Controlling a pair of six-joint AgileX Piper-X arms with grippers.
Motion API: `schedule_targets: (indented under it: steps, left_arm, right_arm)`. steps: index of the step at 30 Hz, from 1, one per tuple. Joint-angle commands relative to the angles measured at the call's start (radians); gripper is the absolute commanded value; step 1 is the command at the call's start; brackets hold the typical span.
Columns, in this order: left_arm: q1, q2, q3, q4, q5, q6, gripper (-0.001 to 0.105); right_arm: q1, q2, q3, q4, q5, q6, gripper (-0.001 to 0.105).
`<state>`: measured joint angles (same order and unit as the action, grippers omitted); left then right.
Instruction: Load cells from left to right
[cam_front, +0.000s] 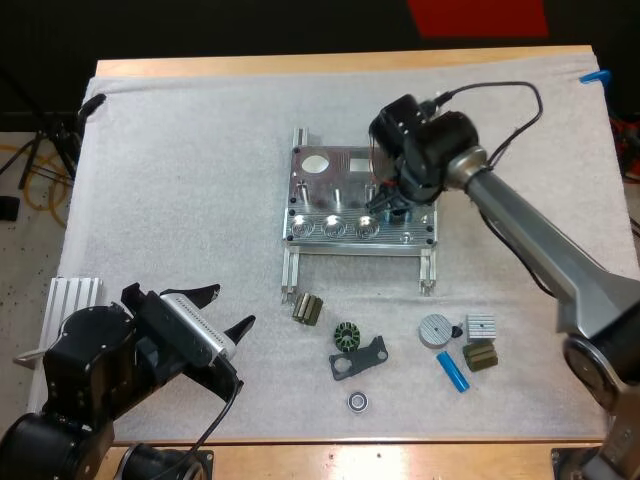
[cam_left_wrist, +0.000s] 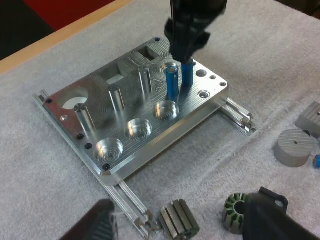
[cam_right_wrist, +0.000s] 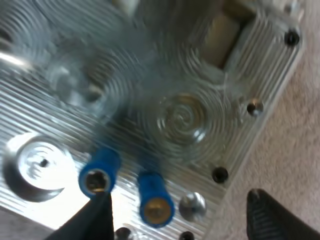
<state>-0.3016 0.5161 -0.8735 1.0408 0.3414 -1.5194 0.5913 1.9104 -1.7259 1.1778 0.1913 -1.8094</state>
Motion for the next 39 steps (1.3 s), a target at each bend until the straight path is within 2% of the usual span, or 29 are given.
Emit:
schedule_targets:
  steps: [1,10,15,22,25,31,33,37,39]
  left_arm:
    - [0.002,0.000,0.000,-0.006,0.007,-0.001,0.054]
    - [0.002,0.000,0.000,-0.006,0.007,-0.001,0.054]
    - [-0.002,0.000,0.000,-0.008,0.017,0.049,0.054]
    - [-0.100,0.020,0.000,-0.057,0.014,0.070,0.054]
    - [-0.133,0.046,0.000,-0.106,0.014,0.107,0.054]
    - [-0.156,0.086,0.000,-0.241,0.014,0.108,0.054]
    - [-0.158,0.095,0.000,-0.278,0.014,0.104,0.054]
    - [-0.158,0.107,0.000,-0.308,0.014,0.104,0.054]
    - [-0.171,0.123,0.000,-0.309,0.014,0.104,0.054]
  right_arm:
    - [-0.007,-0.025,-0.004,-0.014,-0.039,-0.008,0.057]
    - [0.001,-0.055,-0.004,0.034,-0.054,-0.005,0.056]
    - [0.008,-0.142,-0.004,0.126,-0.056,-0.013,0.056]
    - [0.008,-0.328,0.018,0.142,-0.056,0.024,0.056]
    - [0.008,-0.434,0.070,0.135,-0.056,0.059,0.056]
    - [0.069,-0.680,0.208,0.141,-0.022,0.130,0.056]
    - [0.122,-0.775,0.265,0.143,0.021,0.177,0.056]
    - [0.210,-0.918,0.347,0.143,0.038,0.275,0.056]
    - [0.274,-1.006,0.396,0.148,0.063,0.355,0.056]
